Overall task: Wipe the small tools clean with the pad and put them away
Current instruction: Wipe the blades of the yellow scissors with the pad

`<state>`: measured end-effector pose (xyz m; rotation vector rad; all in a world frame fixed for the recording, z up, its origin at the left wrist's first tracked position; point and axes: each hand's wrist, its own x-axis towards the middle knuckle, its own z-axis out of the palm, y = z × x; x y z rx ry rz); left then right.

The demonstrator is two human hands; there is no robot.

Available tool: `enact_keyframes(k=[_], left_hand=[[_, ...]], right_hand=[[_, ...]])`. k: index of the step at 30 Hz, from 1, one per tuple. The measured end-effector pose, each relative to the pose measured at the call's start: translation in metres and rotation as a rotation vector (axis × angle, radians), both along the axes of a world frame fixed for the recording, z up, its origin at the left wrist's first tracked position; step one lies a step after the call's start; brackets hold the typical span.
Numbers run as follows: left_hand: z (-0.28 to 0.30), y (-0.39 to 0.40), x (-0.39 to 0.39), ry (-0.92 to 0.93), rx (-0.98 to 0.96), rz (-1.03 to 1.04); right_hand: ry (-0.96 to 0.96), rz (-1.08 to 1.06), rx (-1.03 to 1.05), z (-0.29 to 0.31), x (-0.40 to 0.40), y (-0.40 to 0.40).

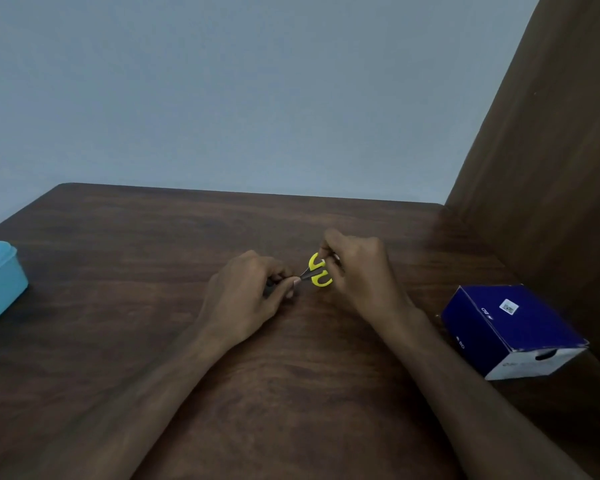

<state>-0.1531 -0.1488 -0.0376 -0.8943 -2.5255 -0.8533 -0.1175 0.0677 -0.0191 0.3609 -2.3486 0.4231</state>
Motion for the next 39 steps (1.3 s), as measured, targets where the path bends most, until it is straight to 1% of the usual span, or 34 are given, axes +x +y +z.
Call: enact_keyframes(k=[2,4,5,6,8,9,10,13,15,18,21,25,31,33,35,39], left_hand=[[0.000,0.000,0.000,-0.008,0.005,0.013],[0.001,0.001,-0.001,-0.023,0.013,0.029],[0.001,0.001,-0.001,-0.035,0.033,0.040],[0.002,0.001,-0.001,-0.045,0.065,0.053],[0.002,0.001,-0.001,-0.053,0.121,0.078],[0.002,0.000,-0.002,-0.064,0.143,0.086],[0.002,0.000,-0.002,-0.086,0.172,0.092],[0.001,0.000,-0.004,-0.178,0.291,0.080],[0.000,0.000,-0.007,-0.218,0.377,0.046],[-0.001,-0.001,-0.009,-0.268,0.471,-0.007],[-0.002,-0.003,-0.010,-0.315,0.505,-0.029],[-0.003,-0.001,-0.010,-0.363,0.540,-0.035],[0.003,-0.001,-0.002,-0.379,0.496,-0.075],[0.005,-0.001,-0.001,-0.348,0.490,-0.075],[0.006,-0.002,0.003,-0.244,0.423,-0.042],[0.008,-0.003,0.016,0.140,0.106,0.092]], right_hand=[[0.028,0.028,0.134,0.001,-0.002,0.006],[0.058,0.054,0.163,0.000,-0.001,0.012],[0.073,0.061,0.101,-0.002,-0.001,0.013],[0.083,0.068,-0.036,-0.002,0.002,0.012],[0.073,0.059,-0.411,-0.003,0.004,0.009],[0.055,0.053,-0.556,-0.004,0.004,0.006],[0.034,0.052,-0.658,-0.005,0.003,0.003],[-0.015,0.079,-0.892,-0.007,-0.001,-0.004],[-0.020,0.081,-1.026,-0.006,-0.002,-0.008],[-0.077,0.119,-1.230,-0.004,0.001,-0.019],[-0.125,0.180,-1.399,-0.001,0.004,-0.027],[-0.151,0.195,-1.544,0.002,0.004,-0.031],[-0.194,0.272,-1.650,0.005,0.005,-0.036],[-0.183,0.265,-1.687,0.005,0.005,-0.037],[-0.180,0.244,-1.746,0.005,0.004,-0.037],[-0.240,0.220,-1.866,0.001,0.002,-0.037]])
